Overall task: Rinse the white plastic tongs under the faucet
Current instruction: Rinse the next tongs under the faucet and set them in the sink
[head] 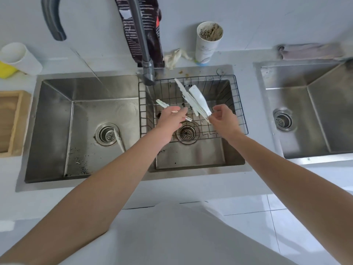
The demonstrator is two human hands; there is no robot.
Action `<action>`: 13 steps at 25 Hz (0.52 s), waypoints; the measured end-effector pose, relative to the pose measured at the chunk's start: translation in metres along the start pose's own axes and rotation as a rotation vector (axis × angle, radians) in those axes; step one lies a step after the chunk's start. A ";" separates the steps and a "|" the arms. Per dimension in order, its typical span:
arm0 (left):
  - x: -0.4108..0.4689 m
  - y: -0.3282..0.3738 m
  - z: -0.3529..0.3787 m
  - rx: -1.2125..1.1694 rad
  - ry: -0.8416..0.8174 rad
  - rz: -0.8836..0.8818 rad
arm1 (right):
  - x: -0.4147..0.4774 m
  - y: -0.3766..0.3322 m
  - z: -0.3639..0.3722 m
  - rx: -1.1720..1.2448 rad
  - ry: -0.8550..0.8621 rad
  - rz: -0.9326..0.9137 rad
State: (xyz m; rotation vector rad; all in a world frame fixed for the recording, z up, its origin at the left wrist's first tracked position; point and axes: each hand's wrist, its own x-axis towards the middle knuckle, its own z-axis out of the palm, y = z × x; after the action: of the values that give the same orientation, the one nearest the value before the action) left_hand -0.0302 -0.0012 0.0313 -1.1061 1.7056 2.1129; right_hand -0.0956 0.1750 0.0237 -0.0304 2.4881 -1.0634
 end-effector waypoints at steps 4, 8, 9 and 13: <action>0.019 0.005 0.041 -0.041 0.028 -0.053 | 0.023 0.023 -0.015 -0.110 -0.050 -0.011; 0.040 0.003 0.069 -0.052 0.065 -0.089 | 0.045 0.036 -0.021 -0.212 -0.135 -0.034; 0.043 0.002 0.075 -0.055 0.086 -0.094 | 0.050 0.038 -0.020 -0.236 -0.155 -0.042; 0.051 -0.005 0.089 -0.062 0.126 -0.131 | 0.065 0.044 -0.011 -0.244 -0.224 -0.052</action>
State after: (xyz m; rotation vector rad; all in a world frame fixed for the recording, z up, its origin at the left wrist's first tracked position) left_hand -0.1000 0.0668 -0.0023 -1.3556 1.5812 2.0681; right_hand -0.1526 0.2014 -0.0252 -0.2737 2.4060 -0.7265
